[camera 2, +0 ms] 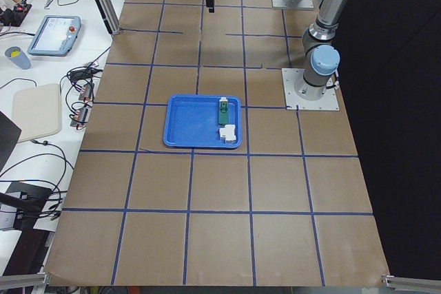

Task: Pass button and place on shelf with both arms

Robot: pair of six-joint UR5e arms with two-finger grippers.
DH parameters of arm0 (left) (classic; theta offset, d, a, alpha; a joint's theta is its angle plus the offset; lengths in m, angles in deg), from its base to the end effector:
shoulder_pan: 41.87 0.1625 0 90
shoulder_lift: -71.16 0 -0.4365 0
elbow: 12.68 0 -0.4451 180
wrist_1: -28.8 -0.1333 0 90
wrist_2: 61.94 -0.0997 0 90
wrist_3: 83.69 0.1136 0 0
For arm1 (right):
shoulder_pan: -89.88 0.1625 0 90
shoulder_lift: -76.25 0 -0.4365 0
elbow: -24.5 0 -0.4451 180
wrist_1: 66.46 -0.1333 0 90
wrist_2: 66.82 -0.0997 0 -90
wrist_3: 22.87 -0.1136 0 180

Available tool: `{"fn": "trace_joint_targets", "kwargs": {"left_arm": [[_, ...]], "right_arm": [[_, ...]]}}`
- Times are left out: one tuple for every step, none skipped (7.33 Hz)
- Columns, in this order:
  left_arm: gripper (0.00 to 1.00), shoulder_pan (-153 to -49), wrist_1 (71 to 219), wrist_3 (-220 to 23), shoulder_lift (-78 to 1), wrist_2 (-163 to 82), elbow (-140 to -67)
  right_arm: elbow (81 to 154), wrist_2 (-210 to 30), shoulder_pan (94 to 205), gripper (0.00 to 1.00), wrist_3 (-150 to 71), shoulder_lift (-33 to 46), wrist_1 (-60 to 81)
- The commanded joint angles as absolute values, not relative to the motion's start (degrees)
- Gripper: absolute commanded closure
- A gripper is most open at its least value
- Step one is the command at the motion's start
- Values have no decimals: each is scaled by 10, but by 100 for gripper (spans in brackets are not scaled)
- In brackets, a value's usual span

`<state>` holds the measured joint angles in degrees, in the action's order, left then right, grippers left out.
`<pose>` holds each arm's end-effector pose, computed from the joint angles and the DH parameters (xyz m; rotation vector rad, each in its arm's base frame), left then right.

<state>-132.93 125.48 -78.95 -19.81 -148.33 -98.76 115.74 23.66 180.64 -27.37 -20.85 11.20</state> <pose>-0.1505 -0.5413 0.5022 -0.1524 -3.0713 -0.0970 0.1386 -0.4733 0.5170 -0.1012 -3.1215 -0.1760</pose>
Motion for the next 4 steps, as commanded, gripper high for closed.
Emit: {"fn": "trace_joint_targets", "kwargs": {"left_arm": [[0,-1329,1255,-789,-199,-1483,-987],[0,-1329,1255,-780,-199,-1483,-987],[0,-1329,1255,-776,-199,-1483,-987],[0,-1329,1254,-776,-199,-1483,-987]], "right_arm": [[1163,229,1801,0,-237,-210,107],[1173,229,1796,0,-229,-212,111],[1173,229,1796,0,-230,-212,110],[1173,228,1796,0,-230,-213,110]]}}
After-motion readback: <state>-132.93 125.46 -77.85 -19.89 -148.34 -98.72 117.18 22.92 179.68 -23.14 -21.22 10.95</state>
